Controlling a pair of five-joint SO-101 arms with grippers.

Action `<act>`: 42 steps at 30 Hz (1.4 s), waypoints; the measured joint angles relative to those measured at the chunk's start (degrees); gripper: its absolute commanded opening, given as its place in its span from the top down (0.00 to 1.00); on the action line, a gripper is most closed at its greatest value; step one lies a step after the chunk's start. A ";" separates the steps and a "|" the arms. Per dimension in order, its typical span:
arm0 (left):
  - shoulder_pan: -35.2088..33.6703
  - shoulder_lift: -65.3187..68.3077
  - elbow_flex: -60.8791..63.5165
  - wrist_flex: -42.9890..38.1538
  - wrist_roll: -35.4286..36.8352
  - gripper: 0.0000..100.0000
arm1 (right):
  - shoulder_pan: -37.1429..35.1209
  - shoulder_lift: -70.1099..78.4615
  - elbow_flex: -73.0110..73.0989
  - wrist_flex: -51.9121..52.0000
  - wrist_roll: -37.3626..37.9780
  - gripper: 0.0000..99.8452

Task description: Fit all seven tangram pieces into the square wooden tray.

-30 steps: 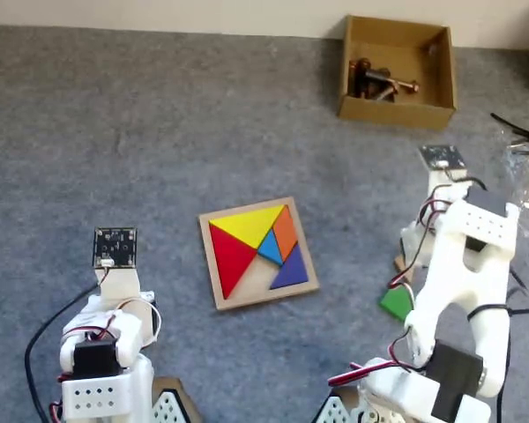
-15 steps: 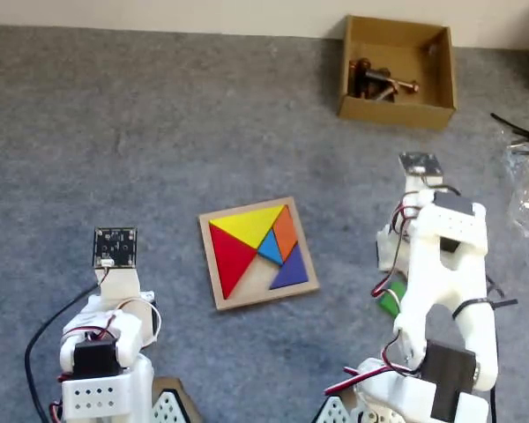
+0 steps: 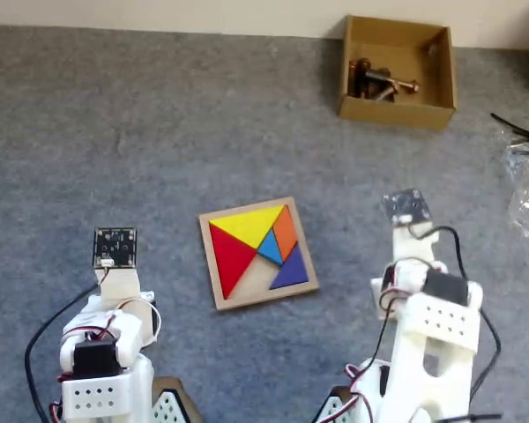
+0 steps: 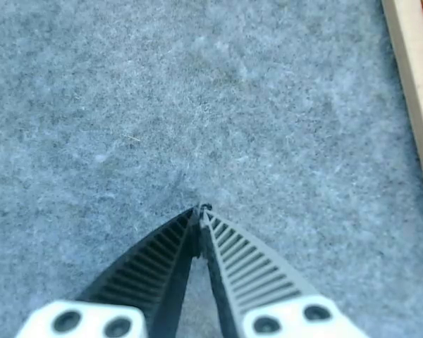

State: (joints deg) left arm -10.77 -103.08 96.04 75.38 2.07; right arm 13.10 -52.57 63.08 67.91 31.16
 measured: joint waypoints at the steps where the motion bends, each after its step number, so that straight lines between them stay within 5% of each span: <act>1: 0.00 0.00 0.00 0.00 0.00 1.00 | -0.09 -0.35 0.00 0.35 0.70 0.82; 13: 0.00 0.00 0.00 0.00 0.00 1.00 | -0.26 9.85 -1.67 0.97 6.33 0.82; 24: 0.00 0.00 0.00 0.00 0.00 1.00 | 1.05 14.59 -3.87 0.97 -14.59 0.82; 42: 0.00 0.00 0.00 0.00 0.00 1.00 | -1.49 14.59 -5.10 1.41 -27.87 0.74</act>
State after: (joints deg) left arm -10.77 -103.08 96.04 75.38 2.07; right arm 11.60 -37.98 57.98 69.32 3.30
